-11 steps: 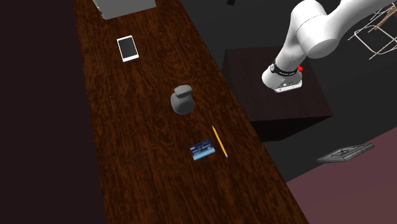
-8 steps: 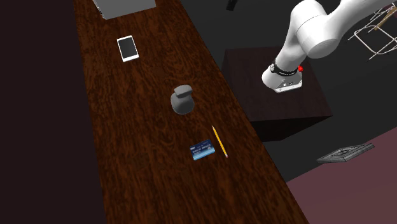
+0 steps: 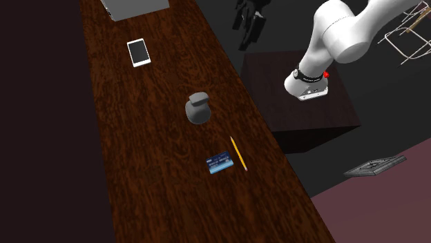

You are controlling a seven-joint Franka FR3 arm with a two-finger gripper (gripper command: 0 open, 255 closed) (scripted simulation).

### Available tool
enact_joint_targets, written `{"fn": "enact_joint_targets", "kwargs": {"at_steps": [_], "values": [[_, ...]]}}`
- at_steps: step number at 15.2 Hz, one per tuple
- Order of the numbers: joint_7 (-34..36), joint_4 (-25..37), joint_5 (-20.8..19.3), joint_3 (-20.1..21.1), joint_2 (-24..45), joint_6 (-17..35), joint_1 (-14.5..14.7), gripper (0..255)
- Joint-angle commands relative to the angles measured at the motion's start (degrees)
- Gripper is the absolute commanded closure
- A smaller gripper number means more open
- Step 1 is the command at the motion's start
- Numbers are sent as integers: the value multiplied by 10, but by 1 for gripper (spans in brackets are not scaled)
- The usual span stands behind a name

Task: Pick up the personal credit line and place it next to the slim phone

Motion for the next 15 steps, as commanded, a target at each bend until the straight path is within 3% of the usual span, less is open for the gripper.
{"fn": "enact_joint_targets", "kwargs": {"at_steps": [1,9,15], "values": [[12,-20,10,22,10,46,11,0],[64,-56,27,118,94,222,40,0],[128,-47,-5,208,191,352,26,0]]}}
